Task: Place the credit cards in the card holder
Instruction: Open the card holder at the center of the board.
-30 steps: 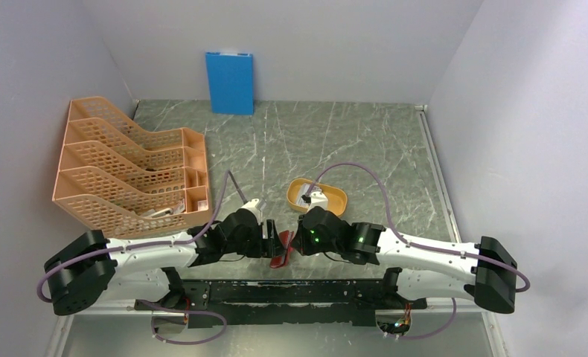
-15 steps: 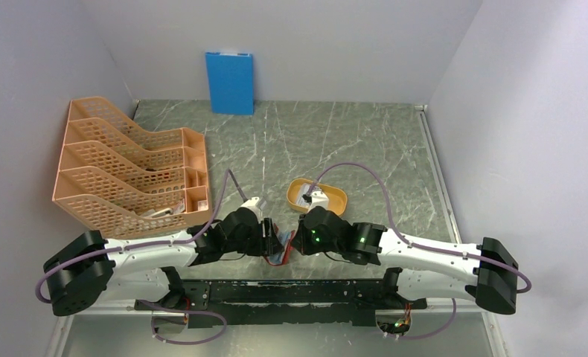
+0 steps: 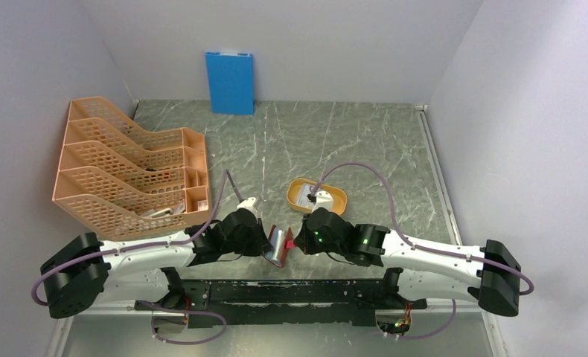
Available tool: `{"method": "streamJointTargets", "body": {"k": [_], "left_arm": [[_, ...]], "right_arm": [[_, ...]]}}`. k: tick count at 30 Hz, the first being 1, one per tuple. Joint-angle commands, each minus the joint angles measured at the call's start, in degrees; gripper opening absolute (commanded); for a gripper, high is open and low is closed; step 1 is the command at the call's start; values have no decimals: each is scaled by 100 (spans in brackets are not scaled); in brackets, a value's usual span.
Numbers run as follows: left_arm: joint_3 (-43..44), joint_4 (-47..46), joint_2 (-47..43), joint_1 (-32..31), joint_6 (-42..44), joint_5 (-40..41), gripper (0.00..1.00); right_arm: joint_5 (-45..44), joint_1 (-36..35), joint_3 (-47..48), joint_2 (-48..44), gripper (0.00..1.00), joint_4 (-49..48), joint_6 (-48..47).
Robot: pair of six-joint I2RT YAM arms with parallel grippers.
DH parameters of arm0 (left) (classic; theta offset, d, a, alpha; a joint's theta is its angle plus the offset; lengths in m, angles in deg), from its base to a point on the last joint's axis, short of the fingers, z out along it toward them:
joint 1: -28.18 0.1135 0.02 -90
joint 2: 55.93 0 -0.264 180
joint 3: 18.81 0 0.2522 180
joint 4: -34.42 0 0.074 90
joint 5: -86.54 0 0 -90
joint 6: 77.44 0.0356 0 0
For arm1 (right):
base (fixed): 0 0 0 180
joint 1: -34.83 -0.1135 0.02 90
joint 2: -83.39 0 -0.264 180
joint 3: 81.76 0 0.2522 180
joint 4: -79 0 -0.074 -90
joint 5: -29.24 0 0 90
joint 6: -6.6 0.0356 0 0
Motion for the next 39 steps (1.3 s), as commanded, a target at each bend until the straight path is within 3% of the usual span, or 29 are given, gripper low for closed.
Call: {"method": "streamJointTargets", "body": {"k": [1,15,18,20,22,28,32,39], "left_arm": [[32,228,-196,27,-40,187,5],[313,1310,-806,27,-330,674,5],[476,1604,-838,27,-330,814,5],[586,1764,-843,19,-330,874,5],[683,1877,-839,14,-314,931,5],[836,2017,-781,-33,-366,1054,5],[733,1811,-709,-43,-503,939,5],[609,1527,-664,-69,-530,744,5]], "right_arm": [[-435,64,-136,84,0,375,328],[-843,185,-278,72,2,1425,1068],[-864,181,-189,-136,36,1541,1086],[-842,169,-83,-461,47,1527,1019],[-731,155,36,-755,51,1374,834],[174,23,464,-666,53,182,298],[737,10,470,94,52,-816,437],[956,253,125,1425,47,-1610,829]]}}
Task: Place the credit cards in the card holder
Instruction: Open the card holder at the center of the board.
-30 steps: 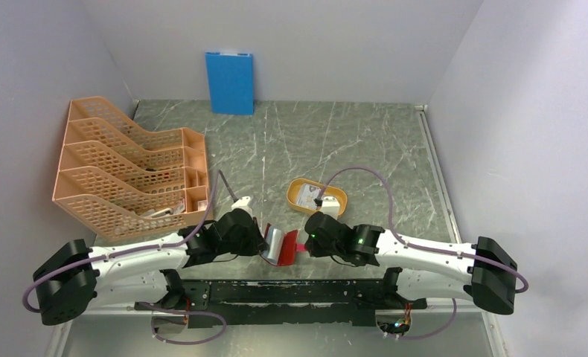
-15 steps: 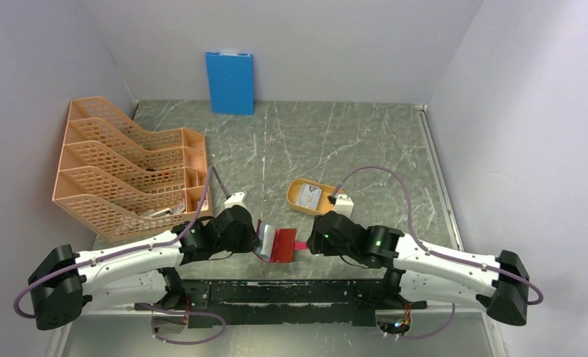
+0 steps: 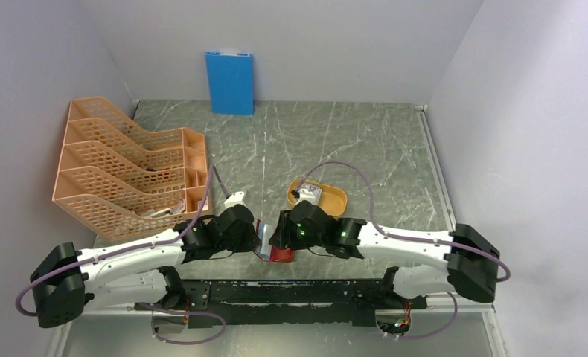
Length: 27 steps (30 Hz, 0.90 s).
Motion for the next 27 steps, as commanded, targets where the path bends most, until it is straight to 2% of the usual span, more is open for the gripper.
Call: {"method": "streamJointTargets", "body": {"k": [1,7,11,15,20,27], "left_arm": [[-35,-340,-40,-42,-31,-128,5],[-231,-589,-208,-39,71,-292,25],[-412,-812,-297,-39,95,-415,34],[-474,-1050,-271,-40,182,-599,36],[-379,-959,-141,-43,228,-564,29],[-378,-905,-214,-39,251,-481,38]], "right_arm": [[352,250,-395,584,45,-793,255],[457,467,-830,1075,35,-1091,192],[423,560,-1017,1244,32,-1109,157],[384,606,-1151,1335,31,-1141,124],[295,616,-1228,1310,31,-1079,101],[282,726,-1448,1069,31,-1041,95]]}}
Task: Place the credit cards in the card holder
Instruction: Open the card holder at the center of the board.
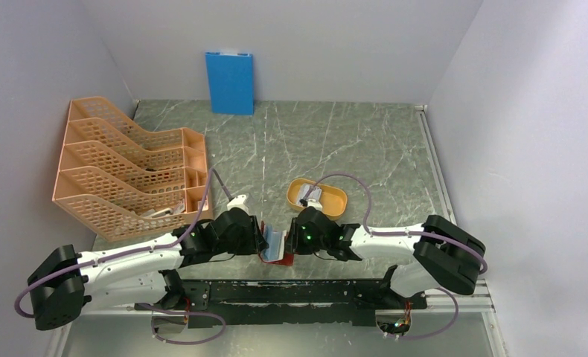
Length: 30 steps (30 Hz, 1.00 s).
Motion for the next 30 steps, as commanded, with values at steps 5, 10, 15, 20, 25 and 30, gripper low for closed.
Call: {"method": "streamJointTargets", "body": {"k": [5,10,15,20,25,30], "left_arm": [[66,-150,85,-19,125,-3,38],[20,-217,112,-22,118,-28,39],[22,-243,7,-19,131,-27,50],[130,-168,27,-19,179,-4,55],[184,-144,-10,-24,193,21,54],[187,-122,-56,-26,184,65,45]], "right_arm": [[-261,110,-246,-50,31,525,-141],[-239,108,-244,-48,31,506,-167],[-219,129,-287,-18,32,467,-166],[-204,166,-311,30,32,436,-189],[-192,251,-411,67,32,399,-212],[-141,300,-516,38,32,336,-199]]}}
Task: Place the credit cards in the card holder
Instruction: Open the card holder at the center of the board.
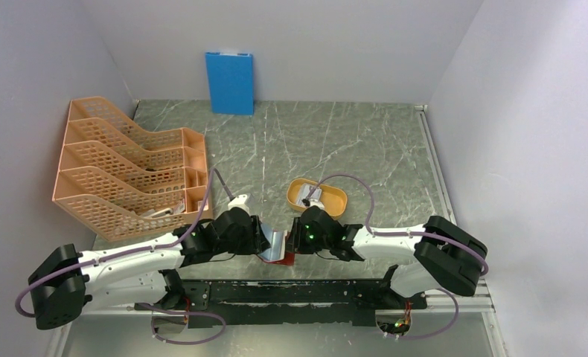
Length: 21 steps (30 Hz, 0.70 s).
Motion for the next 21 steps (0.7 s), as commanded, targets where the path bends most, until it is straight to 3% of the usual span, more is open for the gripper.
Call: {"method": "streamJointTargets", "body": {"k": [1,6,21], "left_arm": [[174,-76,-126,-20,55,62,43],[132,-123,-163,-24,36,75,37],[107,-87,-279,-22,16,105,33]], "right_arm": [[-333,126,-318,127,32,566,-199],[-310,142,-328,119,32,555,-224],[-310,147,-363,109,32,524,-207]]}}
